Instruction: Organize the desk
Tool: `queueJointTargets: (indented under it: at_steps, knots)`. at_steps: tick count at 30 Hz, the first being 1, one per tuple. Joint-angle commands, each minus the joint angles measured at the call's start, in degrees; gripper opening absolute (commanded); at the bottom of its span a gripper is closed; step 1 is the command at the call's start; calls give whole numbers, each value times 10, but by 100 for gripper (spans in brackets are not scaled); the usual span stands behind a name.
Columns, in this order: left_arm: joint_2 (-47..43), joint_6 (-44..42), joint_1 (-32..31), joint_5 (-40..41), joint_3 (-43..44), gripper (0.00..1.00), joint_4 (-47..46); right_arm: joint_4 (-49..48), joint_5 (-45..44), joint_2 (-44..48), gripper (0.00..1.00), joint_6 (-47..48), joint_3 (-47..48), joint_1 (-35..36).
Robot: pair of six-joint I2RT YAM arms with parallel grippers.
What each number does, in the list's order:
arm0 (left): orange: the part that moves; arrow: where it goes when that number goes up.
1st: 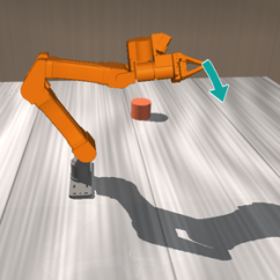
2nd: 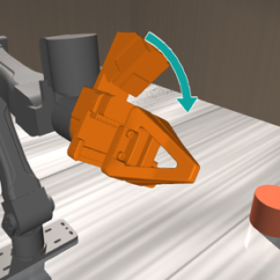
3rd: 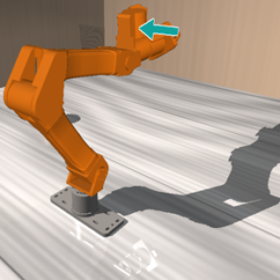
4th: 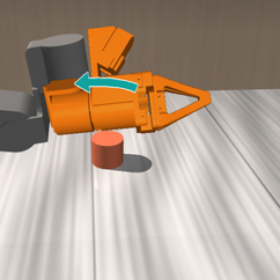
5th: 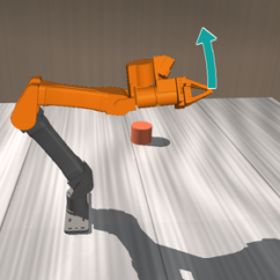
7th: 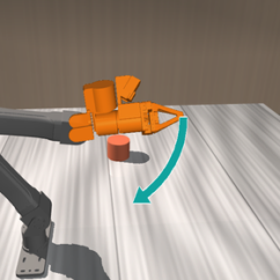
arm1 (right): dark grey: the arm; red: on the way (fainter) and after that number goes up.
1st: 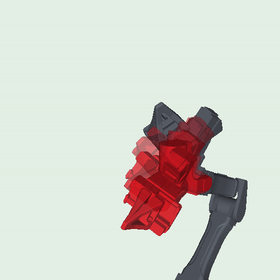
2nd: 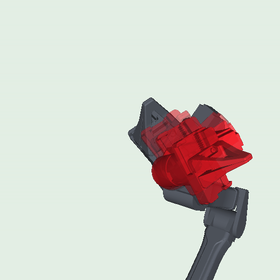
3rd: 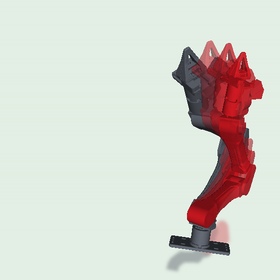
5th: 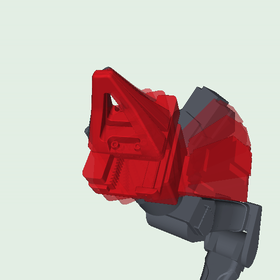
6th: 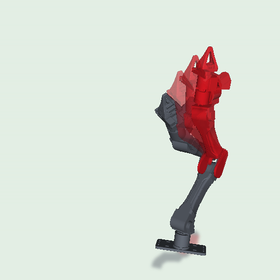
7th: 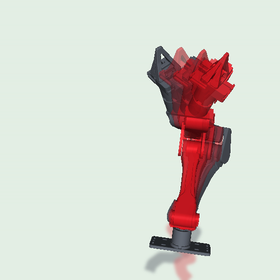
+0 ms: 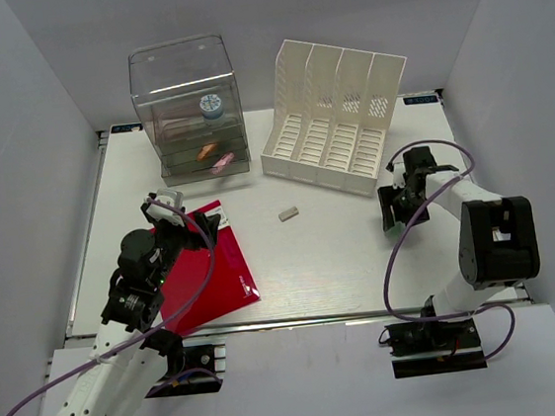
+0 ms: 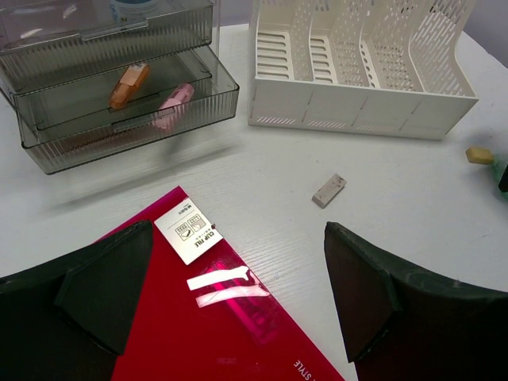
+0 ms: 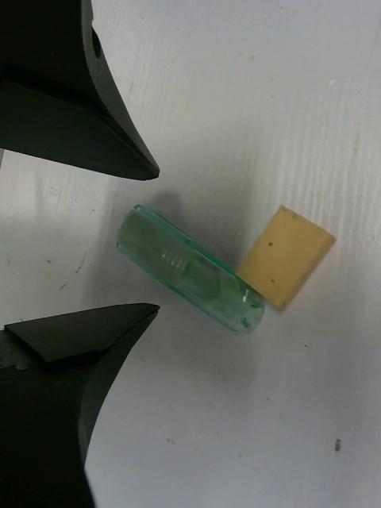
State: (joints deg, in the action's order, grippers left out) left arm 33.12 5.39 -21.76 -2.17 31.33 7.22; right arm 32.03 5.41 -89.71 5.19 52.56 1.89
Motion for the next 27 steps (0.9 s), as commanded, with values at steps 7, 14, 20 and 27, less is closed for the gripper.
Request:
queueJointTargets:
  at_steps: [7, 14, 20, 27]
  knots:
    - [-5, -3, -2, -5, -7, 98, -12, -32, -27, -38, 59, -29, 19, -7]
    - [-3, -2, -2, -4, -7, 98, -11, -29, -23, -21, 21, -24, 4, -13]
    - [-6, -1, -2, -4, -7, 98, -11, 22, -9, 50, 1, 20, 17, -13]
    - [-8, -3, -2, -6, -7, 98, -11, 144, 169, 146, 0, 268, 139, 2]
